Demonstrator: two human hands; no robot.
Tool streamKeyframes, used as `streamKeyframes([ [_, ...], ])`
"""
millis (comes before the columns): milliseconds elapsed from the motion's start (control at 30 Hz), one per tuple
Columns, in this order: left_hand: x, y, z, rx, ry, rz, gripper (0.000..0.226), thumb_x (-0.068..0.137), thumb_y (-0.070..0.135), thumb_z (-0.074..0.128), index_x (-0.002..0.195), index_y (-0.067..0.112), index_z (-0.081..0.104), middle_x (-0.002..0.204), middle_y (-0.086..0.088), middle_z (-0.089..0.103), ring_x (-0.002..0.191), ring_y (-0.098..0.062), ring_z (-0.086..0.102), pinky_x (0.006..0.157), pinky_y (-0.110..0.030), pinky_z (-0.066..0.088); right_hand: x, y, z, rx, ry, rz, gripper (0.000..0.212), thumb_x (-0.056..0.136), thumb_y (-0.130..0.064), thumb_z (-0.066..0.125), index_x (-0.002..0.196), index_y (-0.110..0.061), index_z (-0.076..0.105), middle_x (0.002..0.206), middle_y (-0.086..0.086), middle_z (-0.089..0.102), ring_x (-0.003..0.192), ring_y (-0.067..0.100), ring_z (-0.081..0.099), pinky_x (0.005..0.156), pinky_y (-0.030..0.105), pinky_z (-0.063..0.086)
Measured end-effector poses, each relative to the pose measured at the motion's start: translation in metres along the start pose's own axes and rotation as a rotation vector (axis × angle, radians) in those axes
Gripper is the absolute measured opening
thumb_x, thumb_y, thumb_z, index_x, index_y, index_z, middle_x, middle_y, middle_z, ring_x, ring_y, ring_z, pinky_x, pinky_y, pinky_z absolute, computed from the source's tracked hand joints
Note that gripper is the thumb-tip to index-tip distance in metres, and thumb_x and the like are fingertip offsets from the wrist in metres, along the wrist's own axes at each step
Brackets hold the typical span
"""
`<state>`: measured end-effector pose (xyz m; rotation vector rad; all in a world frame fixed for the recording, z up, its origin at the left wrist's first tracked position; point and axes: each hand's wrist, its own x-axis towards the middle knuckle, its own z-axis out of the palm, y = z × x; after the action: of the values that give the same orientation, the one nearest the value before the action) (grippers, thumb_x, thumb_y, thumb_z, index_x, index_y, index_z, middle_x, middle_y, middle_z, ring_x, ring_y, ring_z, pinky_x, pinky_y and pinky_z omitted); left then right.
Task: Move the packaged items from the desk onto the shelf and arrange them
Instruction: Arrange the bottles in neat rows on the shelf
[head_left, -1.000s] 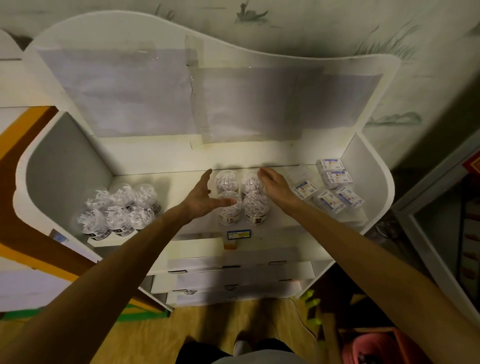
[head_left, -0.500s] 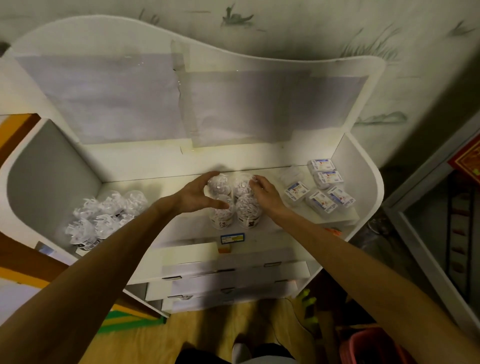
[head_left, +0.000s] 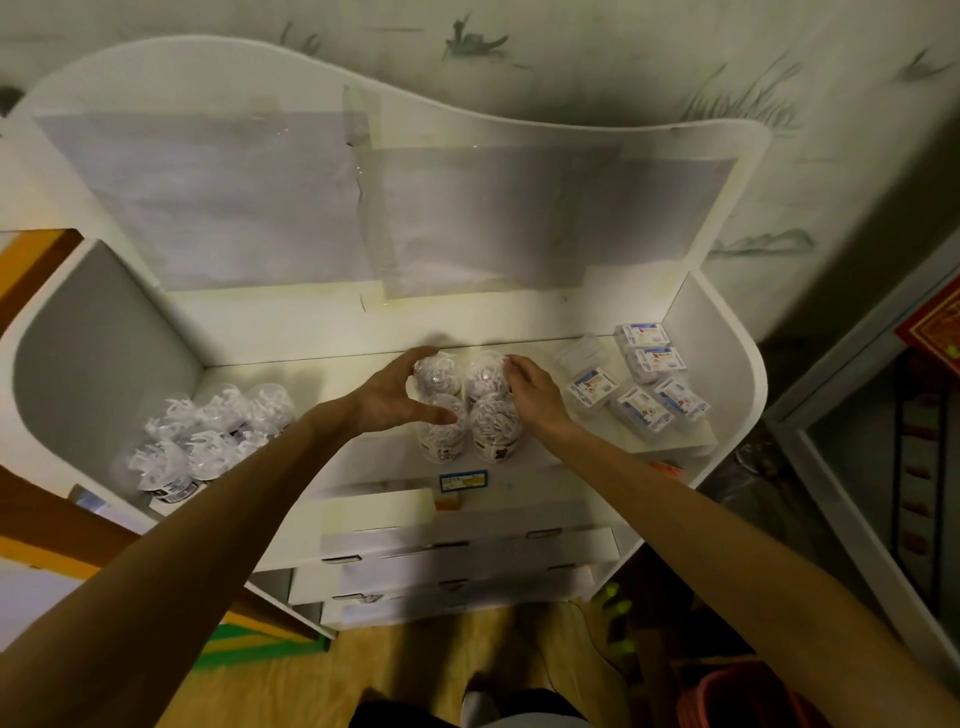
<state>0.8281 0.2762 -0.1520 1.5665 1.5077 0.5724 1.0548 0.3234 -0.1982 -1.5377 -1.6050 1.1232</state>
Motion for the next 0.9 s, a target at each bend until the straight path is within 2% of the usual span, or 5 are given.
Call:
streamKeyframes([
  [133,-0.001,-0.002,0.002,-0.016,-0.005,0.000,0.119,0.046,0.064,0.091,0.147,0.034,0.037,0.146,0.009,0.045,0.135,-0.016,0.042,0.113,-0.044,0.040,-0.001,-0.002,0.001,0.015,0.021,0.000,0.040,0.107,-0.037,0.040,0.135,-0.015,0.057,0.133,0.006,0.062,0.120,0.023,0.057,0.097,0.031,0.043],
  [233,0.001,-0.004,0.003,-0.027,-0.003,0.002,0.108,0.059,0.045,0.093,0.149,0.031,0.035,0.147,0.008,0.042,0.135,-0.016,0.040,0.109,-0.035,0.040,-0.001,-0.003,0.001,0.022,0.017,0.000,0.040,0.107,-0.038,0.041,0.136,-0.015,0.057,0.133,0.006,0.062,0.120,0.023,0.056,0.100,0.034,0.044],
  [533,0.000,-0.008,0.006,0.006,0.053,0.036,0.099,0.068,0.032,0.091,0.149,0.031,0.035,0.148,0.008,0.042,0.132,-0.015,0.040,0.109,-0.038,0.041,-0.009,-0.004,0.006,0.080,0.050,0.015,0.040,0.107,-0.038,0.041,0.137,-0.016,0.057,0.130,0.002,0.063,0.107,0.014,0.058,0.075,0.015,0.042],
  [700,-0.003,-0.007,0.006,0.032,0.059,0.050,0.097,0.069,0.031,0.091,0.149,0.029,0.036,0.150,0.007,0.040,0.133,-0.016,0.039,0.109,-0.042,0.041,-0.008,-0.004,0.007,0.052,0.063,0.009,0.041,0.107,-0.038,0.040,0.138,-0.015,0.056,0.134,0.005,0.062,0.118,0.021,0.058,0.092,0.028,0.043],
  [900,-0.006,-0.008,0.007,0.009,0.055,0.029,0.099,0.069,0.030,0.090,0.150,0.029,0.033,0.152,0.005,0.040,0.136,-0.019,0.037,0.111,-0.042,0.039,-0.008,-0.001,0.011,0.060,0.057,0.007,0.041,0.107,-0.039,0.039,0.138,-0.017,0.055,0.136,0.005,0.060,0.122,0.022,0.056,0.092,0.028,0.042],
])
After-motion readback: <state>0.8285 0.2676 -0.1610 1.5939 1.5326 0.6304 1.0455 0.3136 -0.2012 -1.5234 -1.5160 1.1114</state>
